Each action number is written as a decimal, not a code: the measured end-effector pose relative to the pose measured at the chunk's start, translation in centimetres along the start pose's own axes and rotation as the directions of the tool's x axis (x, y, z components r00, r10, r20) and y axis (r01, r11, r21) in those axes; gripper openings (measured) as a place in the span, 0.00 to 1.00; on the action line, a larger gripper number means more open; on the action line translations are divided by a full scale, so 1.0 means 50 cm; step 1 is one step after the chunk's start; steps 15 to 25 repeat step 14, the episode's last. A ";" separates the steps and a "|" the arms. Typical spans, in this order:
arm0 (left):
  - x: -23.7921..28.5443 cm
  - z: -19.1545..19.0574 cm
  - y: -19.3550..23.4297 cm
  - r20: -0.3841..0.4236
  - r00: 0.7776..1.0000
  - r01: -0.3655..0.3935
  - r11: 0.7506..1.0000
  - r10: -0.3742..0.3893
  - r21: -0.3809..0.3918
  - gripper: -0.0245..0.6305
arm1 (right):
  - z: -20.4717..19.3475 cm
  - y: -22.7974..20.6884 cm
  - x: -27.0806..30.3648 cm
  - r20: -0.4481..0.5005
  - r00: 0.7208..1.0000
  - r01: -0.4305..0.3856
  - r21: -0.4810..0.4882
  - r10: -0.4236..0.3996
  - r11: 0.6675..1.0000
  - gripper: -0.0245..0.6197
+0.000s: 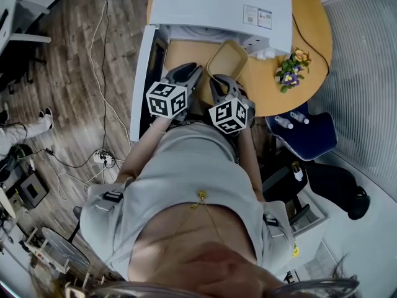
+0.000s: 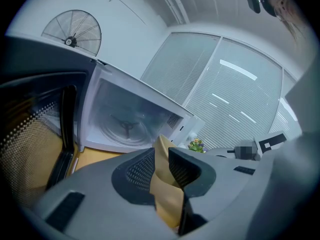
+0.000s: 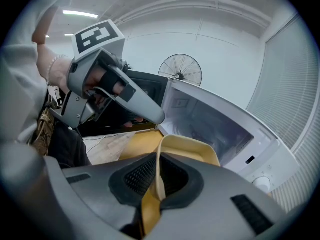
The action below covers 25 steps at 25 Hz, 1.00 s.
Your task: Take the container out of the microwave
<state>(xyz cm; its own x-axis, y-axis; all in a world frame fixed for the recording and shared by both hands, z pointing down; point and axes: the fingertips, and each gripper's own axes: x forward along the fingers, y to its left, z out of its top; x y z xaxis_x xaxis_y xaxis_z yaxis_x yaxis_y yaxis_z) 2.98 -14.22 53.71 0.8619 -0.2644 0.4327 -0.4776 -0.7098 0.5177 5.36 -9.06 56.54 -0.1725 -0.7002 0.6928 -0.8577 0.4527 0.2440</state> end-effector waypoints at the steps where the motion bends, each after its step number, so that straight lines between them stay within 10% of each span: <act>1: 0.000 0.000 0.001 0.001 1.000 -0.002 1.000 0.002 -0.002 0.19 | 0.000 0.001 0.001 0.000 1.000 -0.003 0.000 0.003 1.000 0.09; 25: 0.010 0.006 0.009 0.004 1.000 -0.011 1.000 0.011 -0.011 0.19 | -0.003 -0.001 0.010 -0.012 0.999 -0.033 -0.006 0.033 0.999 0.09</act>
